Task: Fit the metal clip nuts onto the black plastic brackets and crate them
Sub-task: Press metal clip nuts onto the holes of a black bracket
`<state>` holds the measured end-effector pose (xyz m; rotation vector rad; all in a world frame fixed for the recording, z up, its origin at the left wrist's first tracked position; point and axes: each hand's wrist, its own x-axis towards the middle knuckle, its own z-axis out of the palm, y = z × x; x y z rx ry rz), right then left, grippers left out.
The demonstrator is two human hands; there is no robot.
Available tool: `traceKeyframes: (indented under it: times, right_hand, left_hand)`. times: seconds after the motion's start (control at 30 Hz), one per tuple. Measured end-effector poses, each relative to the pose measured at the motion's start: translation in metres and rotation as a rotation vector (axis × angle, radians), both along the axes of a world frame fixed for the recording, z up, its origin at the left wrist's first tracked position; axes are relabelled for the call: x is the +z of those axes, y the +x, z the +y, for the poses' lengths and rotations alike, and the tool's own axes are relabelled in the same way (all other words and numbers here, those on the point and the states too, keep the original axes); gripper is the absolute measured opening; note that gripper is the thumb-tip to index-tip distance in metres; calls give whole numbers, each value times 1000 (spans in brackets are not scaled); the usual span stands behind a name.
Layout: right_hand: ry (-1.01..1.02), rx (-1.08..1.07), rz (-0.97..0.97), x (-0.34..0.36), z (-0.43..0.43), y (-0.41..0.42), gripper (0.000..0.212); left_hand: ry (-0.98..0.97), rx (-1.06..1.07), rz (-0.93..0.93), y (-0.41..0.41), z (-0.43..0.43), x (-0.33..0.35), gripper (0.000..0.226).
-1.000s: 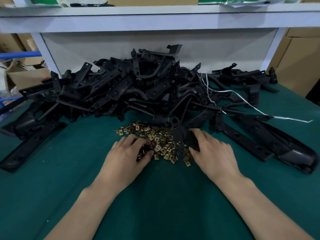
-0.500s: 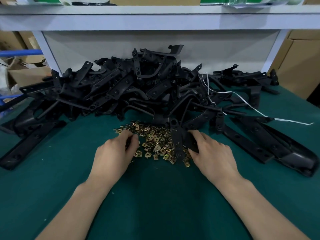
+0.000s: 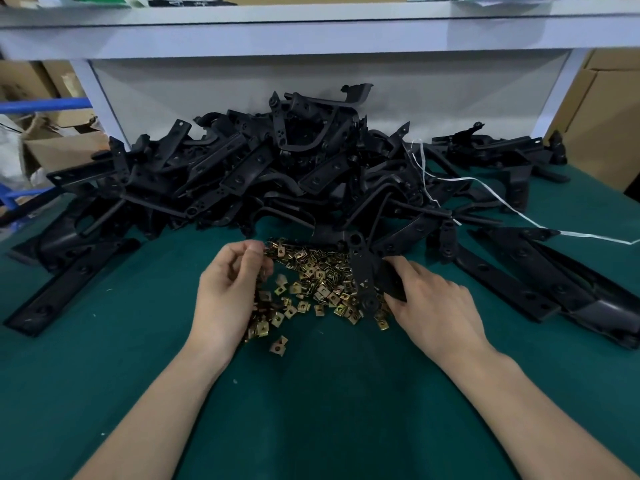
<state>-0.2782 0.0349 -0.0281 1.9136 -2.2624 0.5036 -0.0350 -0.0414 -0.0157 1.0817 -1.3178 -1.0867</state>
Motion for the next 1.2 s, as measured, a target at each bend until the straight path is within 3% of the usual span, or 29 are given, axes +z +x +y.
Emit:
traceKeyframes:
  times: [0.17, 0.4, 0.57, 0.67, 0.77, 0.9, 1.2]
  right_hand:
    - [-8, 9, -12, -1, -1, 0, 35]
    - [-17, 23, -22, -2, -1, -1, 37]
    - [1, 22, -30, -2, -1, -1, 38]
    - [15, 11, -32, -1, -2, -1, 39]
    - [27, 4, -40, -1, -1, -2, 40]
    - [25, 15, -40, -1, -1, -2, 39]
    - [16, 25, -41, -1, -1, -2, 37]
  left_hand:
    - [-98, -23, -121, -4, 7, 0, 11]
    - [-198, 71, -351, -2, 11, -1, 20]
    - [-359, 20, -286, -8, 29, 10, 15]
    - [-429, -118, -346, -19, 48, 9, 27]
    - [-306, -223, -315, -27, 58, 4, 32]
    - [-171, -249, -198, -29, 57, 3, 22]
    - [-184, -267, -167, -25, 54, 2, 31]
